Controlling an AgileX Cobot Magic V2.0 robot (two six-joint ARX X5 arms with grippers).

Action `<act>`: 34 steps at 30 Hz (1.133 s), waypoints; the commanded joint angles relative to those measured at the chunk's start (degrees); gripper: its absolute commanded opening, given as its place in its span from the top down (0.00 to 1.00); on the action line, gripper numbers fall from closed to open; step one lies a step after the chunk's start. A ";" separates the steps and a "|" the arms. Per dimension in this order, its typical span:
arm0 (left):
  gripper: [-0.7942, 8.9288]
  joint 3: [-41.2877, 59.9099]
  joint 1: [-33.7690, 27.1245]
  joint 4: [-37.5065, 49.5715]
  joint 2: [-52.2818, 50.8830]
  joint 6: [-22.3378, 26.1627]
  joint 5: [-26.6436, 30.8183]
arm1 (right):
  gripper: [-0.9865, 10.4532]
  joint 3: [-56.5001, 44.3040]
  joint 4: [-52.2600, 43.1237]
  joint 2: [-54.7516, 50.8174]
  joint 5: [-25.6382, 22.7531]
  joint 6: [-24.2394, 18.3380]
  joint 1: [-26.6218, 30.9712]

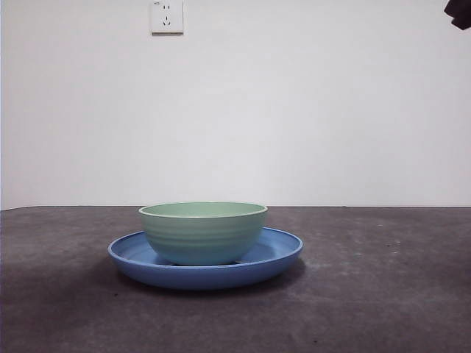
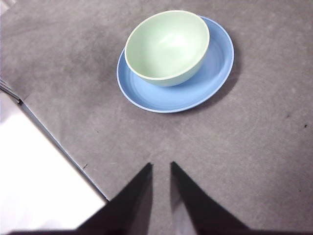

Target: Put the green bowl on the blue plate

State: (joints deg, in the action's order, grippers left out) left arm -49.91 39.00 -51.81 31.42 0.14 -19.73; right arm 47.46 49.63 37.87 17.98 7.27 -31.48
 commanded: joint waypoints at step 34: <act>0.90 16.74 -35.52 18.64 -10.80 5.40 0.68 | 0.89 0.44 -0.55 0.20 0.00 -0.26 -0.42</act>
State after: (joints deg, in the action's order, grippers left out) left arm -34.81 4.23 -36.40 20.97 3.99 -19.35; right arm 47.46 49.63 37.87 17.96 7.27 -31.48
